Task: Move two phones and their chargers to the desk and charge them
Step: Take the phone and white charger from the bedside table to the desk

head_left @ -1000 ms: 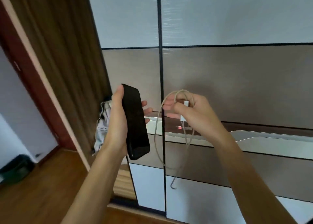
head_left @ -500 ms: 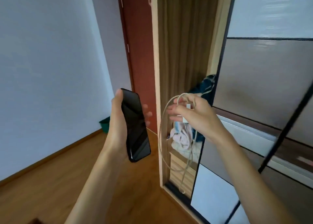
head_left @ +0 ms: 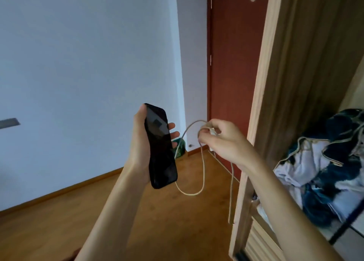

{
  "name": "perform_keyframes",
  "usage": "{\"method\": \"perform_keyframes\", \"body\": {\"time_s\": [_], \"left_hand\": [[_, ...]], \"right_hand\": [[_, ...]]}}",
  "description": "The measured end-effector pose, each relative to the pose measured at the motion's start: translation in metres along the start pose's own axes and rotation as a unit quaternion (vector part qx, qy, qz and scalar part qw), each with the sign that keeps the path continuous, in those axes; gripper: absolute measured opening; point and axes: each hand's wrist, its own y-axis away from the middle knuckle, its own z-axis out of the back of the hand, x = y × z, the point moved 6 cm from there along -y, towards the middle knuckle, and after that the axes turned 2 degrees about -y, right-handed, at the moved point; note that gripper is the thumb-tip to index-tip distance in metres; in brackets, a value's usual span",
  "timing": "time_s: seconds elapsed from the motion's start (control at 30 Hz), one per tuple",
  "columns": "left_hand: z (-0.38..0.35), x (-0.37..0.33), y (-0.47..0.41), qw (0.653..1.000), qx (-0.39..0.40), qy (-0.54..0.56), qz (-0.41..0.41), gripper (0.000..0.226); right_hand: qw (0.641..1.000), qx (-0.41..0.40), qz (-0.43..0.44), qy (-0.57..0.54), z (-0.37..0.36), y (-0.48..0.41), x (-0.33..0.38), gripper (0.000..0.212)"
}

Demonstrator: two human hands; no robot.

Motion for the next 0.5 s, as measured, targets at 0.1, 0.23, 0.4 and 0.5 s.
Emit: {"method": "perform_keyframes", "body": {"time_s": [0.1, 0.23, 0.4, 0.5], "left_hand": [[0.004, -0.007, -0.037, 0.999, -0.027, -0.007, -0.022, 0.069], [0.019, -0.012, -0.079, 0.998, -0.063, -0.007, -0.022, 0.063], [0.056, -0.017, -0.132, 0.994, -0.110, 0.003, -0.020, 0.067], [0.087, -0.020, -0.165, 0.991, -0.133, 0.015, -0.023, 0.068]], "right_hand": [[0.999, 0.022, 0.001, -0.045, -0.015, -0.048, -0.010, 0.006], [0.995, 0.034, 0.004, -0.094, -0.042, -0.106, -0.022, 0.005], [0.983, 0.101, 0.000, -0.152, -0.092, -0.166, -0.030, 0.005], [0.975, 0.139, -0.006, -0.174, -0.129, -0.201, -0.032, 0.009]]}}
